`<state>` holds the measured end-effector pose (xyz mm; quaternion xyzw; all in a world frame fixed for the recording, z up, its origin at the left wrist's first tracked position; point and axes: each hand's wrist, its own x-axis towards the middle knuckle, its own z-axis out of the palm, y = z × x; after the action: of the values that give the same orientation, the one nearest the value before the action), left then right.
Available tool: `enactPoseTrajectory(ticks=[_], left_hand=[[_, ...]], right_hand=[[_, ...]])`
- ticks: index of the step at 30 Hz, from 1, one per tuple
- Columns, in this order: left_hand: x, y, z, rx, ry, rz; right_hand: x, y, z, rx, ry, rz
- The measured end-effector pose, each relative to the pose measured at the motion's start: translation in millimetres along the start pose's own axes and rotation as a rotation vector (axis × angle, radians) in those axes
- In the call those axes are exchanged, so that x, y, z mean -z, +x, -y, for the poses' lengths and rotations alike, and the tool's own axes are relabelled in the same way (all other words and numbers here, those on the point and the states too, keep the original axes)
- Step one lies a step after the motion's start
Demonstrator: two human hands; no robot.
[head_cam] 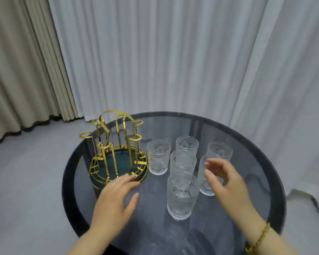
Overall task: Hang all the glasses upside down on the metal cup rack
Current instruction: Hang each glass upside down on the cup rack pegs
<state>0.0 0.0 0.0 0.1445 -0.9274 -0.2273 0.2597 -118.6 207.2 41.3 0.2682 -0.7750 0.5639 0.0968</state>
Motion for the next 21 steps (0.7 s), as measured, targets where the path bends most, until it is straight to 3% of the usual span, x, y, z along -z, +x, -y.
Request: enactPoseTrajectory(ticks=[4,7,12,21], left_hand=[[-26.6,-26.9,18.5,0.152,0.054,0.187],[-41.0,-30.7,25.6,0.138,0.146,0.253],[-47.3,-29.8,32.5,0.130,0.191,0.282],[-46.6,-30.9,30.8,0.150,0.185,0.300]], right_hand=[[-26.3,-49.9,-30.8,-0.222,0.140,0.084],[-42.7,-62.5,-48.2,-0.338,0.167,0.186],[-59.9,-59.6,-58.2,-0.349,0.109,0.248],[-74.2,-57.1,-61.4,-0.374,-0.155,0.101]])
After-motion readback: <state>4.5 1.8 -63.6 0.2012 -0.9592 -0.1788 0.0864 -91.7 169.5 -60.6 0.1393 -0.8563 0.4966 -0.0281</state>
